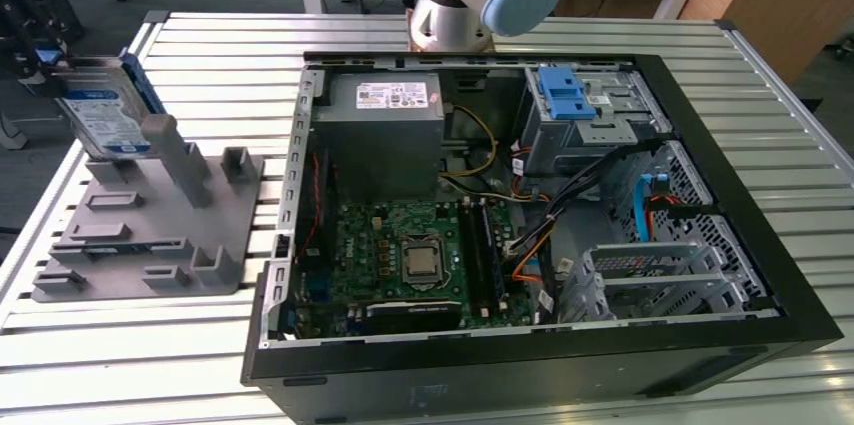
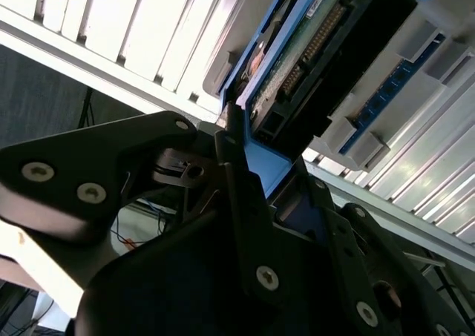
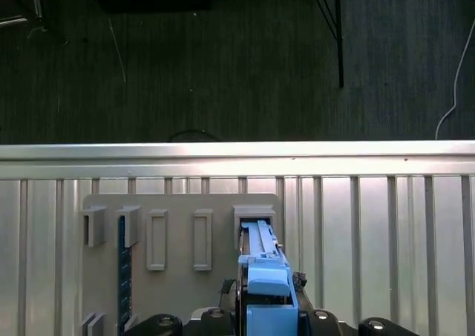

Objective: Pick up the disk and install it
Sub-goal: 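Pick up the disk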

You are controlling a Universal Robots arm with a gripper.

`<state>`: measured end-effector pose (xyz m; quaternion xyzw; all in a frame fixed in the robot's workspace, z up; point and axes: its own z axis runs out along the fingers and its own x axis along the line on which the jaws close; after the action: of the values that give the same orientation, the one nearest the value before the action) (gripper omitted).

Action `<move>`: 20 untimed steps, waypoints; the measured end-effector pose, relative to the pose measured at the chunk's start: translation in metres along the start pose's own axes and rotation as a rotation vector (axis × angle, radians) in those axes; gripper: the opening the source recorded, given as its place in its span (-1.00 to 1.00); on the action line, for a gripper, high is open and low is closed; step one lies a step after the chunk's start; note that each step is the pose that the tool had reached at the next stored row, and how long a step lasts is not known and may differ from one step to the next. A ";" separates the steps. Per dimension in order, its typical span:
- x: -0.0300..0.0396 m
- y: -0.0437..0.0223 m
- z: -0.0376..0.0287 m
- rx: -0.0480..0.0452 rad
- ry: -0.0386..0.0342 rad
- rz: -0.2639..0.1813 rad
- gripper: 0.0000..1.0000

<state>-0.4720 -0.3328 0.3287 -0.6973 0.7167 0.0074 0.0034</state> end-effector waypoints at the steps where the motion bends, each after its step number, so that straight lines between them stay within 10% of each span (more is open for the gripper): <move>1: -0.0001 0.0000 -0.0024 -0.0001 0.0002 0.000 -0.27; 20: -0.0011 0.0003 -0.0562 0.0001 0.0017 0.000 -0.27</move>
<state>-0.4720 -0.3326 0.3850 -0.6973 0.7167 0.0067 0.0028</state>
